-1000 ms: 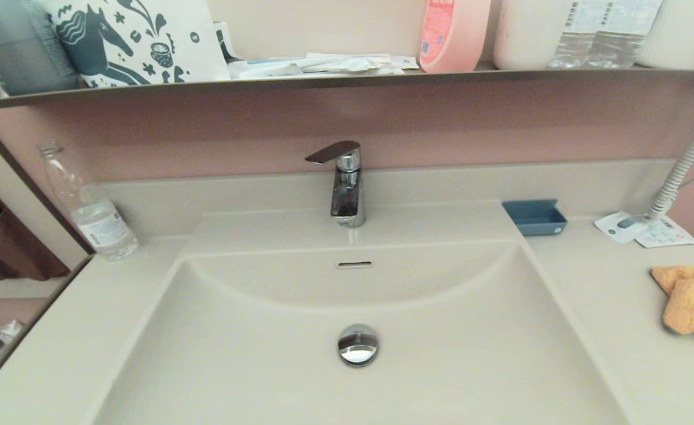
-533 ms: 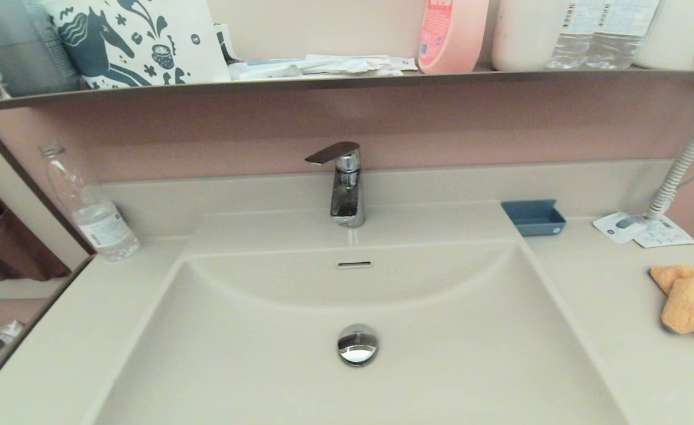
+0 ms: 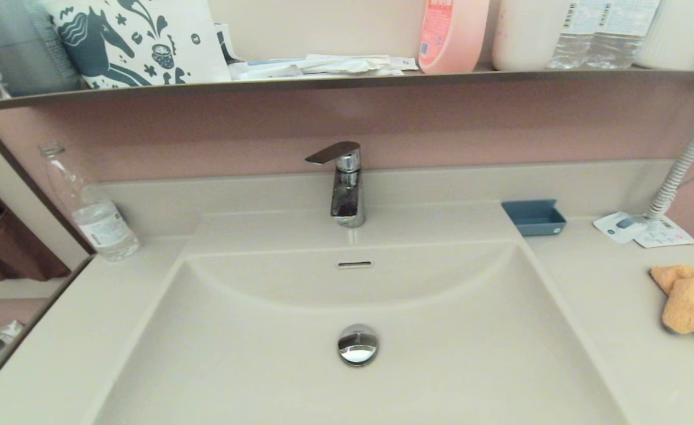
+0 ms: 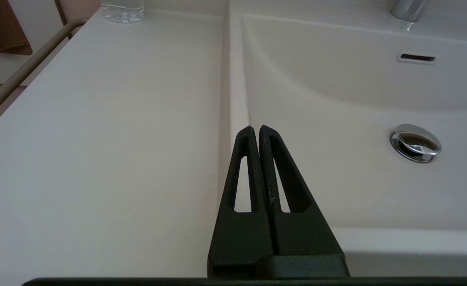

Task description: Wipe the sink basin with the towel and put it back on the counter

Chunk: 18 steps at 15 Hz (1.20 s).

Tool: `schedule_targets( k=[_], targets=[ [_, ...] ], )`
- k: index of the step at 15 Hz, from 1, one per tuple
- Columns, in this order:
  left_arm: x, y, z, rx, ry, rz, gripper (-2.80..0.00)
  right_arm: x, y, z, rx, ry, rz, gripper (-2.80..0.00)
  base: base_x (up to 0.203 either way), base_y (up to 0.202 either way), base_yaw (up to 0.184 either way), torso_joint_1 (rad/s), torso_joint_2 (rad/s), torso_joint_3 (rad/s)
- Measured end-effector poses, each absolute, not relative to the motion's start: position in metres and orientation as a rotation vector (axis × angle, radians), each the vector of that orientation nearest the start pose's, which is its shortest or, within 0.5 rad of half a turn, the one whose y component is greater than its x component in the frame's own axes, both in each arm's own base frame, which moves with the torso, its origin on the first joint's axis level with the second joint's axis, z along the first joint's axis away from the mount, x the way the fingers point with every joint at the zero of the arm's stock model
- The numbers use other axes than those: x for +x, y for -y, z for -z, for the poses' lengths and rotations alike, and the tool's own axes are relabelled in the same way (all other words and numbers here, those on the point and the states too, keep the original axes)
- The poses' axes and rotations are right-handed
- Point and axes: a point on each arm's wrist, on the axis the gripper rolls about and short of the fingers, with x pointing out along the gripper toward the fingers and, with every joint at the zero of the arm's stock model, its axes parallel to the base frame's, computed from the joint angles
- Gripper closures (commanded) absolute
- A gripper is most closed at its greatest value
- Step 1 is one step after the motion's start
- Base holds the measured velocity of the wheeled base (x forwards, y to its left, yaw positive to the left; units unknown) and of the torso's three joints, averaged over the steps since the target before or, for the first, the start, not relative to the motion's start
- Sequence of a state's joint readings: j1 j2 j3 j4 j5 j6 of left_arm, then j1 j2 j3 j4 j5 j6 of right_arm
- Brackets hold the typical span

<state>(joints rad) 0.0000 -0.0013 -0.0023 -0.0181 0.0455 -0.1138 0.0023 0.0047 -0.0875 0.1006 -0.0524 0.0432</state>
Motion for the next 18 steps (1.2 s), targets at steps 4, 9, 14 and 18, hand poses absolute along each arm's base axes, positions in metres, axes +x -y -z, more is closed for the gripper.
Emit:
schedule_targets(
  k=[4, 9, 14, 18],
  targets=[
    [-0.0231, -0.0010, -0.0780, -0.114, 0.024, -0.044, 0.00, -0.0237, 0.0005, -0.0786, -0.008, 0.010, 0.018, 0.00, 0.000, 0.000, 0.000, 0.000, 0.00, 0.000],
    [-0.0232, -0.0010, -0.0780, -0.115, 0.024, -0.044, 0.00, -0.0231, 0.0005, -0.0769, -0.016, 0.008, 0.017, 0.00, 0.000, 0.000, 0.000, 0.000, 0.00, 0.000],
    [-0.0232, -0.0010, -0.0781, -0.114, 0.025, -0.044, 0.00, -0.0230, 0.0005, -0.0764, -0.010, 0.006, 0.018, 0.00, 0.000, 0.000, 0.000, 0.000, 0.00, 0.000],
    [-0.0231, -0.0010, -0.0779, -0.114, 0.024, -0.044, 0.00, -0.0230, 0.0006, -0.0764, 0.017, 0.007, 0.020, 0.00, 0.000, 0.000, 0.000, 0.000, 0.00, 0.000]
  ],
)
